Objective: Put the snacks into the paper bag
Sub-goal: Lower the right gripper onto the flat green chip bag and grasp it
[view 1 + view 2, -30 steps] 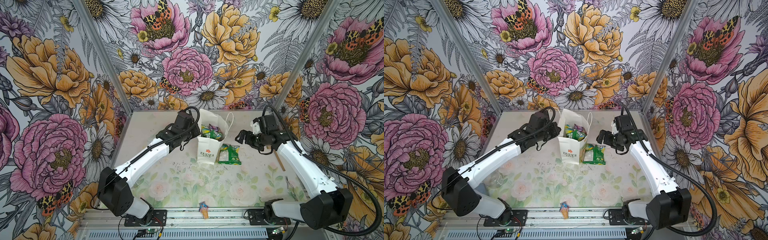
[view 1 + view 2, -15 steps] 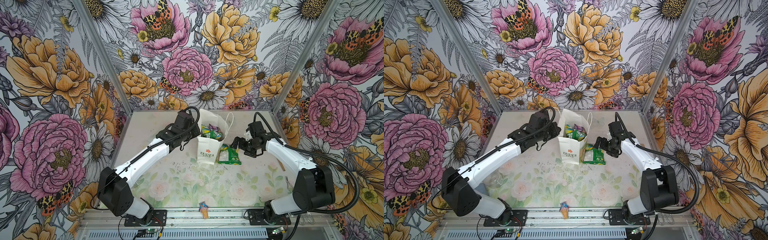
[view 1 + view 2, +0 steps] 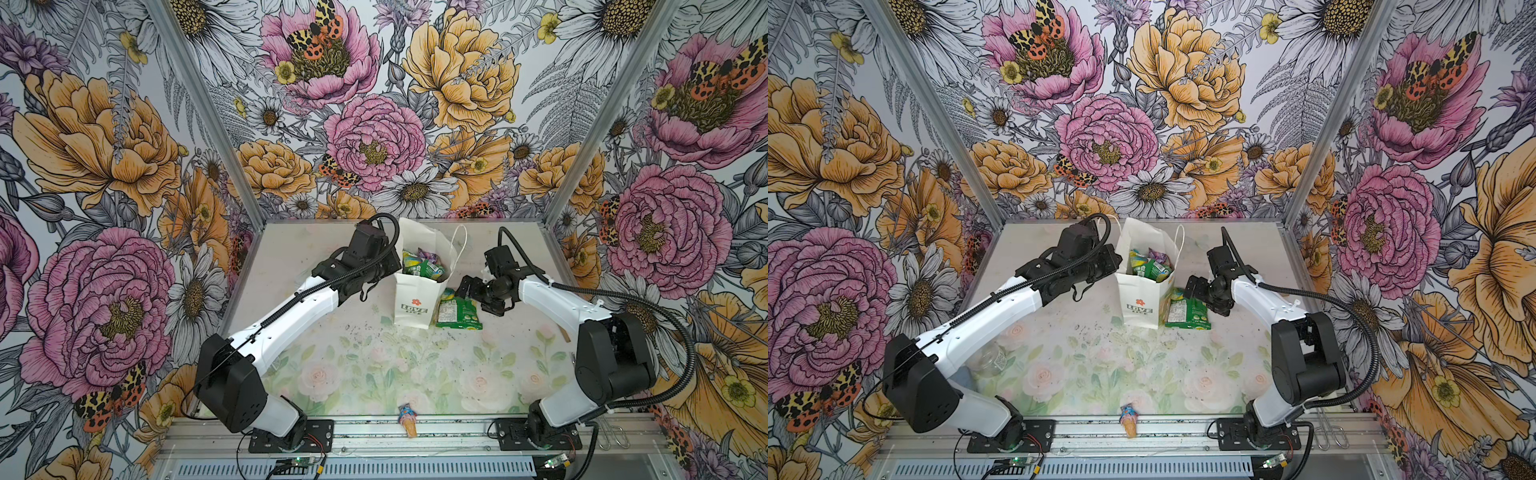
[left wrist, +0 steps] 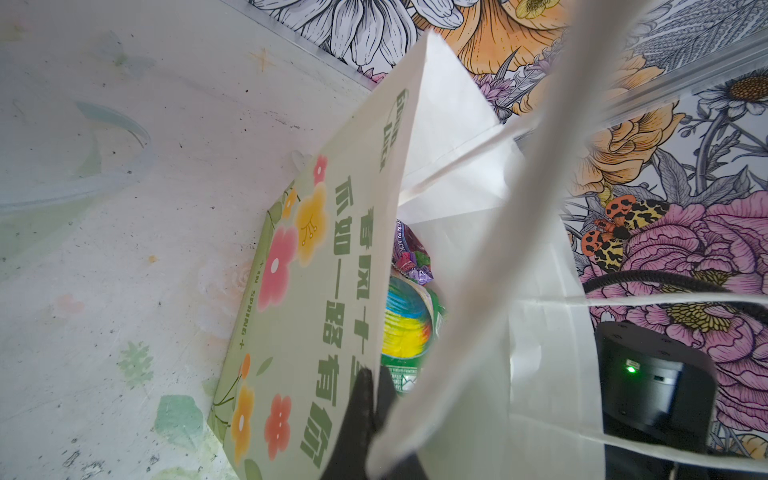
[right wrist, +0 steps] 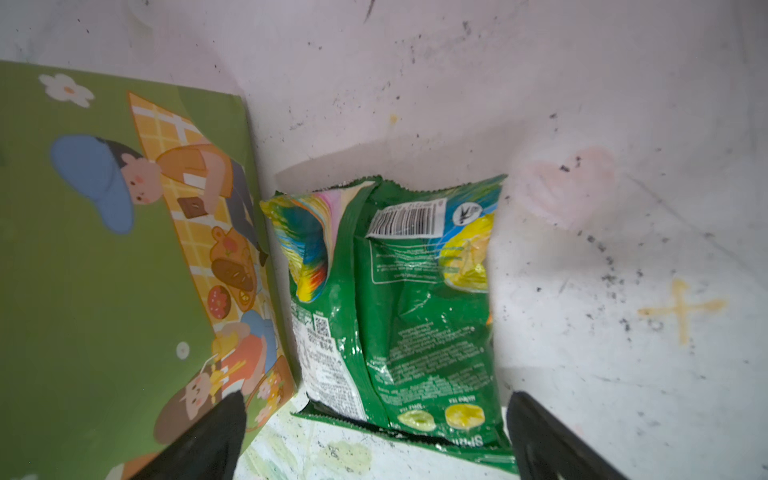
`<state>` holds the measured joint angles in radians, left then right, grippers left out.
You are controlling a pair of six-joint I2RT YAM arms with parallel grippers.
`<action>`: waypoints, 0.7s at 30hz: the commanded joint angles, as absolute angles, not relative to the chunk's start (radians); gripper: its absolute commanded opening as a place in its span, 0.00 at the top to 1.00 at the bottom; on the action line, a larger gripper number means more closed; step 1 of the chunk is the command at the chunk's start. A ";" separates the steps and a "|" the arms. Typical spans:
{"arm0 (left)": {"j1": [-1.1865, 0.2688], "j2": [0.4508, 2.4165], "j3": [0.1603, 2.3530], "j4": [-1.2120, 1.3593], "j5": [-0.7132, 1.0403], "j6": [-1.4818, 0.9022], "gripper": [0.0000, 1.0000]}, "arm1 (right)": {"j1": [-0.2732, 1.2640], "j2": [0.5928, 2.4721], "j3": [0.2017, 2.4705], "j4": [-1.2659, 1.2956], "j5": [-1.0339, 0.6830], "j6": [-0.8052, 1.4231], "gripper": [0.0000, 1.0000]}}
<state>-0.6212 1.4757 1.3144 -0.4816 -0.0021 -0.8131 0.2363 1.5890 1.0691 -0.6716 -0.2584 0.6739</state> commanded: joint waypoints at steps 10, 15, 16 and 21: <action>-0.614 1.464 1.304 -0.471 0.008 -0.819 1.00 | 0.310 1.694 1.108 -0.627 -0.172 0.692 0.00; -0.609 1.456 1.298 -0.473 0.005 -0.819 1.00 | 0.335 1.721 1.117 -0.627 -0.147 0.695 0.00; -0.613 1.454 1.299 -0.472 0.006 -0.819 1.00 | 0.337 1.724 1.117 -0.627 -0.144 0.694 0.00; -0.609 1.457 1.299 -0.471 0.007 -0.819 1.00 | 0.357 1.733 1.108 -0.629 -0.113 0.694 0.01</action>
<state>-0.6174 1.4754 1.3132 -0.4816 -0.0021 -0.8131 0.3424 1.7187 1.0901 -0.6445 -0.1497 0.6880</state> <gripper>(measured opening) 0.050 0.994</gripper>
